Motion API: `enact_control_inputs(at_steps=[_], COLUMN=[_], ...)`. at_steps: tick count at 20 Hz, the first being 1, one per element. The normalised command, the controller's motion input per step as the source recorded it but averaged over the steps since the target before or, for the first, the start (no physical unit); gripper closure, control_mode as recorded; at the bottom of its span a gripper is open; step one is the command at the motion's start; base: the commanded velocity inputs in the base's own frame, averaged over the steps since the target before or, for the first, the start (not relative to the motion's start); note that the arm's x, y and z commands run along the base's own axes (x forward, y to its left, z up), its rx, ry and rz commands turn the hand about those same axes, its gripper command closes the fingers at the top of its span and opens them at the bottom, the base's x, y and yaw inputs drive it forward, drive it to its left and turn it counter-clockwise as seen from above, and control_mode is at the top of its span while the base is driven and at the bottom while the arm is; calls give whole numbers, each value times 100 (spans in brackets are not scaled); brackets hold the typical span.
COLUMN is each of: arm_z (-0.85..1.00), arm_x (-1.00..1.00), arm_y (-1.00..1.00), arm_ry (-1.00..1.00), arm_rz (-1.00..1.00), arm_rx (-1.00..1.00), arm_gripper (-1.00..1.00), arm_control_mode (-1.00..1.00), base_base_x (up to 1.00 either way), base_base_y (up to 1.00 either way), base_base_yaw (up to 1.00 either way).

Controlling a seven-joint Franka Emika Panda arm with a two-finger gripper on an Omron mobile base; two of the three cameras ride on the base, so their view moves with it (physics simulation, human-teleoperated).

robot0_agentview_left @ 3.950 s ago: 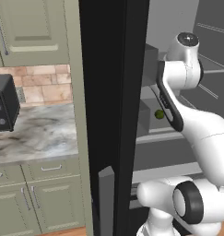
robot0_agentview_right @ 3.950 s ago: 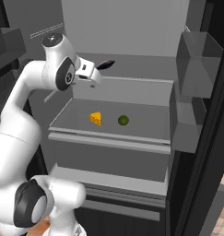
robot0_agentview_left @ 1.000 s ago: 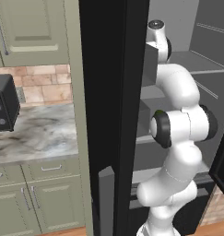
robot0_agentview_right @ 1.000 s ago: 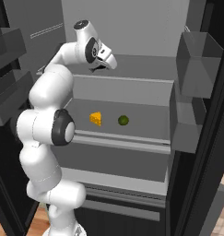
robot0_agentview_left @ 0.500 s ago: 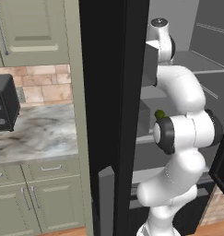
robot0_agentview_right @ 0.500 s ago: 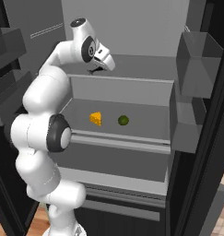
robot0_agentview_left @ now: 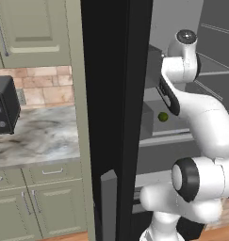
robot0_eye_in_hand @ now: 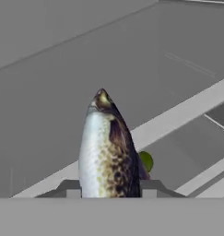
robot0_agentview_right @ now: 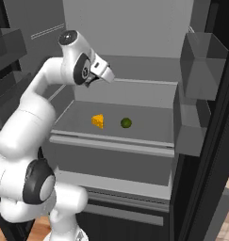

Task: Take the cheese, fish, and lime from the fridge and place them on the plate on the dining counter to create an appetizer plate.

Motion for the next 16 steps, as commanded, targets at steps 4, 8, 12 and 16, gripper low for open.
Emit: enact_control_inputs(at_steps=[4, 8, 12, 16], arm_z=[0, 0, 0, 0], arm_x=[-100, -50, 0, 0], arm_y=[0, 0, 0, 0], arm_ry=[-12, -4, 0, 0], arm_rz=[16, 11, 0, 0], arm_rx=[0, 0, 0, 0], arm_gripper=[100, 100, 100, 100], arm_control_mode=[-100, 100, 100, 100], base_base_x=[0, -50, -98, -99], base_base_y=[0, 0, 8, 7], base_base_yaw=[0, 13, 25, 23])
